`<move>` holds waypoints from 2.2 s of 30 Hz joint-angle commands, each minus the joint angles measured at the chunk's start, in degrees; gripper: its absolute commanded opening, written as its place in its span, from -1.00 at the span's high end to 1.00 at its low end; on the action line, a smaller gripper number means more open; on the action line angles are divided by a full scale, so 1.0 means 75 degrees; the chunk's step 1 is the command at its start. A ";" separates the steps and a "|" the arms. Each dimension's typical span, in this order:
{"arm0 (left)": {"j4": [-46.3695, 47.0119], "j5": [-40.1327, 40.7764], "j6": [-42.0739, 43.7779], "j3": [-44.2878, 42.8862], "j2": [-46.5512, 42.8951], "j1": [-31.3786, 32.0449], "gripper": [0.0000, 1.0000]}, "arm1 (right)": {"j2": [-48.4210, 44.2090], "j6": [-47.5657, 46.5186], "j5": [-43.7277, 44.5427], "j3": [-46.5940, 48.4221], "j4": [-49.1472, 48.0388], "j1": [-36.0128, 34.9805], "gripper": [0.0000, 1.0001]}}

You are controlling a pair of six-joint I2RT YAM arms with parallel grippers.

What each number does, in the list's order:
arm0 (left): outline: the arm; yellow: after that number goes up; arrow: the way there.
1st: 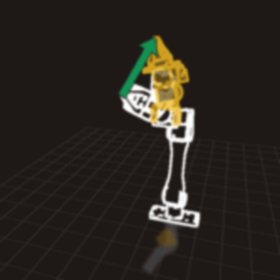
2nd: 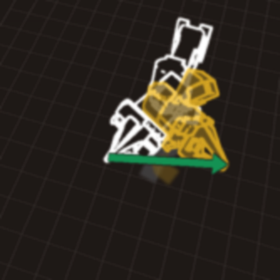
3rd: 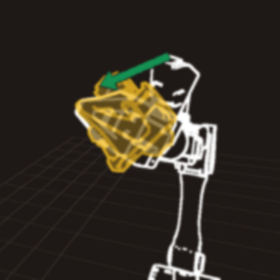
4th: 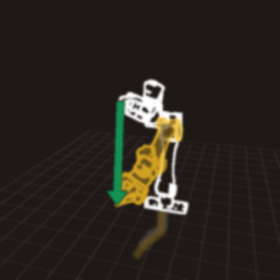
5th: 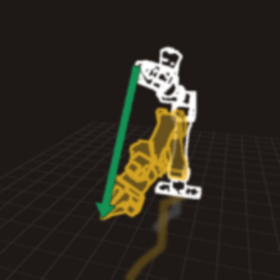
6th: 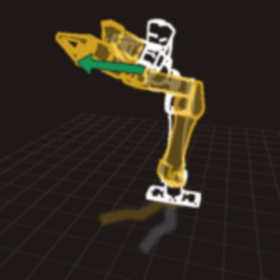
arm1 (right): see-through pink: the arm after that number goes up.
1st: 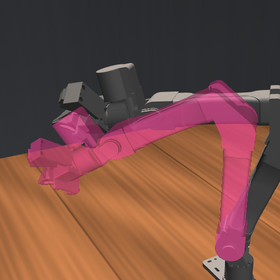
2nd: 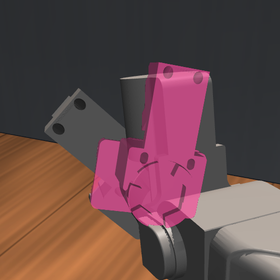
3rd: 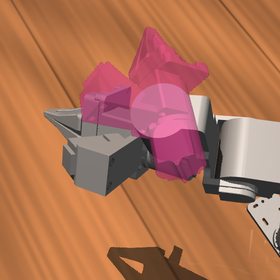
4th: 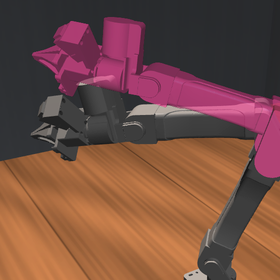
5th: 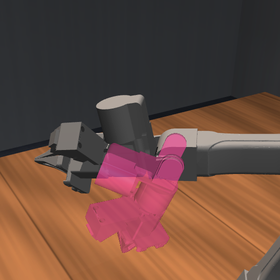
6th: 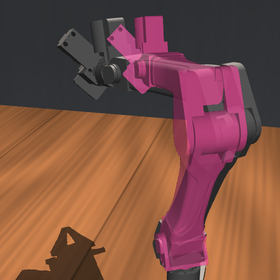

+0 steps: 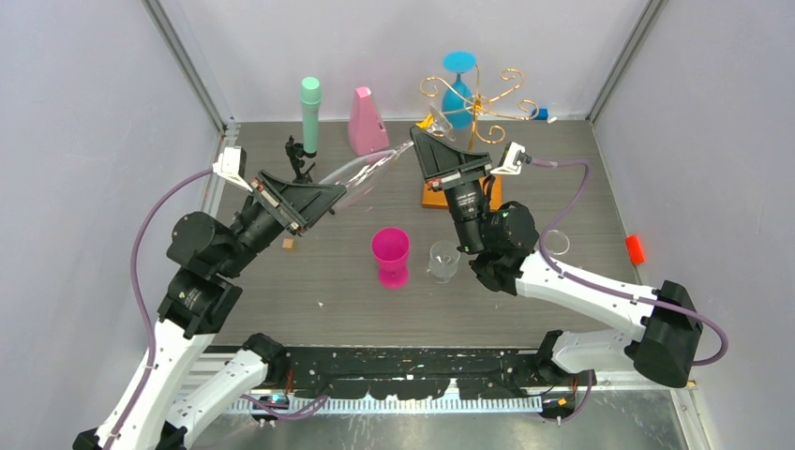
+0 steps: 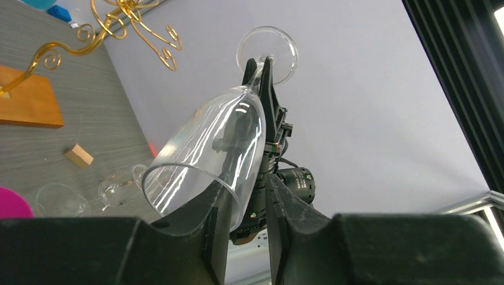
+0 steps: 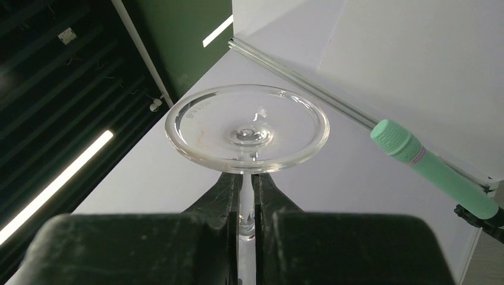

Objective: Take the wine glass off the wine glass rack

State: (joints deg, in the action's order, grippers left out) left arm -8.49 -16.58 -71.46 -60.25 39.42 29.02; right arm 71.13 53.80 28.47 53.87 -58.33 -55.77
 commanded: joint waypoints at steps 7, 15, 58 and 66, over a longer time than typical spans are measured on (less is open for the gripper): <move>0.1085 -0.0327 0.0001 -0.0002 -0.0017 0.0010 0.77 | -0.0350 0.0308 0.0170 -0.0161 0.0070 -0.0053 0.99; 0.1365 -0.0207 0.0395 -0.0063 0.0197 0.0010 1.00 | -0.0383 0.0279 0.0096 -0.0174 0.0111 -0.0052 0.99; -0.7650 0.2381 0.5701 -0.2609 0.2241 0.0022 1.00 | -0.2086 -0.1948 0.0785 0.0173 0.4839 -0.0047 -0.12; -0.8027 0.1996 0.6273 -0.2813 0.3173 0.0121 1.00 | -0.2345 -0.1970 0.0989 -0.0075 0.4992 -0.0053 -0.12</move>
State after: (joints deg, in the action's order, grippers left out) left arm -67.40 0.38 -27.88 -78.19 62.22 29.36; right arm 55.59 40.38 32.86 53.39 -20.29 -55.83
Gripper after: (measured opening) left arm 0.110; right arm 0.562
